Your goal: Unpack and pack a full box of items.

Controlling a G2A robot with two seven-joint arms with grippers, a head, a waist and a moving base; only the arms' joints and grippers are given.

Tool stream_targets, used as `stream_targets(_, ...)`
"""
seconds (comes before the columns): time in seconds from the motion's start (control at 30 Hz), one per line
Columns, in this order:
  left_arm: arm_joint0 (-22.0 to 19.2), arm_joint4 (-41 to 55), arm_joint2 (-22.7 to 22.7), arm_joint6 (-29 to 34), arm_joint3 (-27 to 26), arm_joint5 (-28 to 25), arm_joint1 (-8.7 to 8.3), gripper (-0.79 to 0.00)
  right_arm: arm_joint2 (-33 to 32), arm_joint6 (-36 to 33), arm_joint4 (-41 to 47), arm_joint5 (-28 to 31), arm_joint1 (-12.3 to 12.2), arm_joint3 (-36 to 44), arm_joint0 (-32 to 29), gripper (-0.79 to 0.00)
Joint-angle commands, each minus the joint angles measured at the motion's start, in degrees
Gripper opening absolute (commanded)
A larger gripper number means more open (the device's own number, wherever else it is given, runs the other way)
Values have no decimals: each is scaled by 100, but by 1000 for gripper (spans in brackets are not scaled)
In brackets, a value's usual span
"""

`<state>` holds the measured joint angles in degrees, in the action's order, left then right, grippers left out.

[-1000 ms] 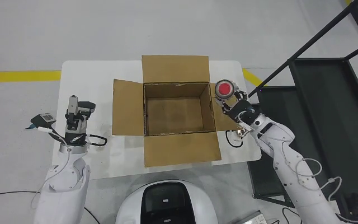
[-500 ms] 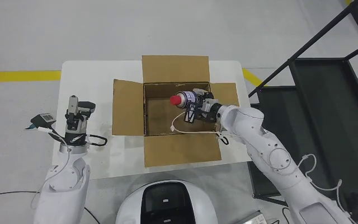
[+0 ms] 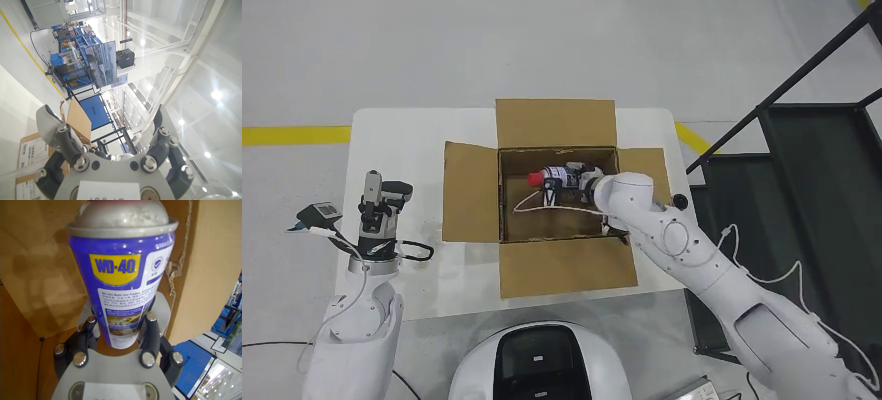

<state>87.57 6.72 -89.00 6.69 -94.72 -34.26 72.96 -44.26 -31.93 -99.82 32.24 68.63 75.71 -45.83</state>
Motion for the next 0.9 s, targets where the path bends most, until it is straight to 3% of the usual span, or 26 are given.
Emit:
stream_targets(0.0, 0, 0, 0, -1, 0, 0, 0, 0, 10, 147, 163, -36, 51, -175, 77, 0)
stream_targets(0.13, 0, 0, 0, -1, 0, 0, 0, 0, -264, 776, 652, 298, 18, -198, 44, 0)
stream_targets(0.27, 0, 0, 0, -1, 0, 0, 0, 0, -797, 1374, 897, 776, -163, 175, -269, 0)
stream_targets(0.57, 0, 0, 0, -1, 0, 0, 0, 0, -2688, 3723, 1514, 1833, -711, 1516, -2043, 0)
stream_targets(0.7, 0, 0, 0, -1, 0, 0, 0, 0, -3370, 4827, 1393, 1871, -860, 1762, -2825, 0)
stream_targets(0.87, 0, 0, 0, -1, 0, 0, 0, 0, -3920, 5662, 1245, 1527, -958, 1668, -3598, 0)
